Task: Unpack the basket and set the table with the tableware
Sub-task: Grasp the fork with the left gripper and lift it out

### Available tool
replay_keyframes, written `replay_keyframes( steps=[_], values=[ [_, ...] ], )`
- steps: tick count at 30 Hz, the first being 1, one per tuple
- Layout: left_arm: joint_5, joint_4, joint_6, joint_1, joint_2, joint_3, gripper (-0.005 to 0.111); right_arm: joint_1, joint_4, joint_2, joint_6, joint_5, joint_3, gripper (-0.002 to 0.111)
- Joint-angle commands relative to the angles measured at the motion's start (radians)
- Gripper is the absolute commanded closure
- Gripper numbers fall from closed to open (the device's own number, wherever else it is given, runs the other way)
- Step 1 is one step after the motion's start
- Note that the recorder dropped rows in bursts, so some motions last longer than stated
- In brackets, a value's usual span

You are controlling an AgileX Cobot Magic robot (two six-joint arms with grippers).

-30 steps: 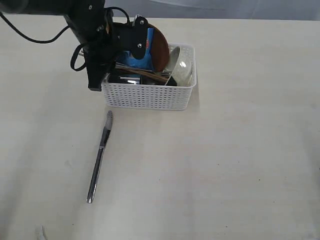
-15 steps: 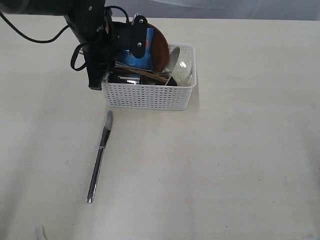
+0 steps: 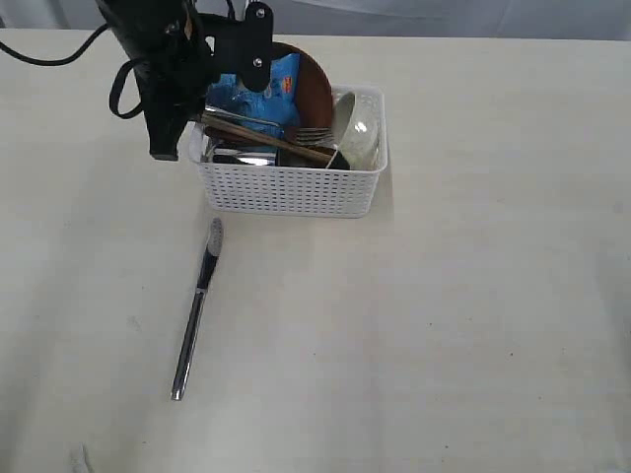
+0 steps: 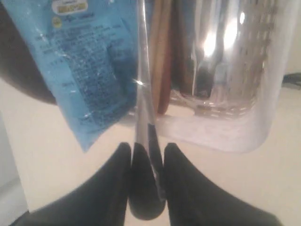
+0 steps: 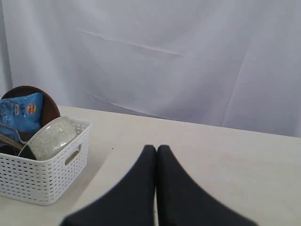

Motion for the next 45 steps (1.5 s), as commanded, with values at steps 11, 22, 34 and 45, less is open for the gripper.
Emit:
replay_keyframes(
  steps=[11,22,34,45],
  values=[
    [0.068,0.026,-0.191,0.004,-0.126,0.005,0.107,-0.006,0.001,-0.005,-0.002,-0.010,0.001,0.109],
    [0.138,-0.267,-0.391,0.004,-0.258,0.005,0.107,-0.006,0.001,-0.005,-0.002,-0.010,0.001,0.109],
    [-0.019,-0.235,-1.064,-0.214,-0.432,0.231,0.107,-0.006,0.001,-0.005,-0.002,-0.010,0.001,0.109],
    [-0.113,0.243,-1.913,-0.627,-0.584,0.681,0.107,-0.006,0.001,-0.005,-0.002,-0.010,0.001,0.109]
  ],
)
